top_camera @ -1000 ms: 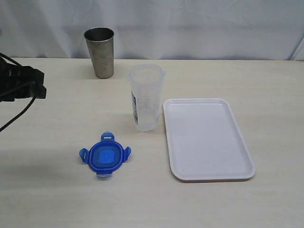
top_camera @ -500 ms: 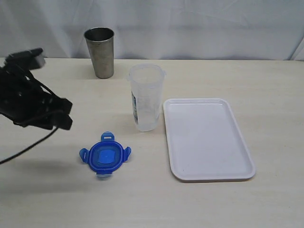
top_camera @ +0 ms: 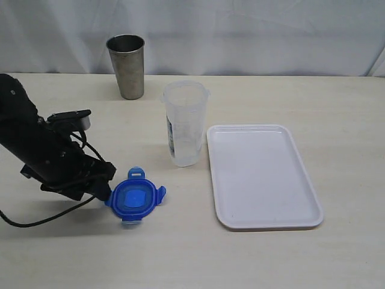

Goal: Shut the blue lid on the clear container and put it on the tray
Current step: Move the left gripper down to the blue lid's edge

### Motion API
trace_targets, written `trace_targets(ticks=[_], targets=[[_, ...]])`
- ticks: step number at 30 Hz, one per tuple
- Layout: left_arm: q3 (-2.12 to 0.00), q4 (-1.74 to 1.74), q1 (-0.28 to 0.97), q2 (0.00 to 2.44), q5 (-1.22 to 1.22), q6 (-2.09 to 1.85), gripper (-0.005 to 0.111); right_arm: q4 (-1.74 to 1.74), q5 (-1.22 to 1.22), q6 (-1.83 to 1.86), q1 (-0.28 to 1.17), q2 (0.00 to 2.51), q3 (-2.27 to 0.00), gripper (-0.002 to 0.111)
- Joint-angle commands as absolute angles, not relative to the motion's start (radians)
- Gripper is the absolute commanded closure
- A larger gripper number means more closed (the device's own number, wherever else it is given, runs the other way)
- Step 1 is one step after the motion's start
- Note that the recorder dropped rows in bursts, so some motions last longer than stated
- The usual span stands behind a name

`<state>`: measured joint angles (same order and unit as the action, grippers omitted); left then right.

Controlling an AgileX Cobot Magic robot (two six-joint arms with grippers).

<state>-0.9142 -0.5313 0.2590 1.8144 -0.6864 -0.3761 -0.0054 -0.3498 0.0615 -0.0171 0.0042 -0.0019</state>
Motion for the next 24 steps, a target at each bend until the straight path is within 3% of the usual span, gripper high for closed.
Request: trace_targets(ticks=[1,8,24], targets=[[-0.92,-0.561,0.268,1.843,-0.669,-0.37,0.056,-0.012,-0.346,0.064,-0.021,0.0,0.0,0.104],[-0.92,-0.725,0.269,1.855,-0.666,-0.523,0.056,-0.012,-0.346,0.064,-0.021,0.0,0.0,0.104],[-0.895,-0.676,0.269,1.857,-0.58,-0.492,0.056,-0.012,-0.346,0.064,-0.021,0.0,0.0,0.104]])
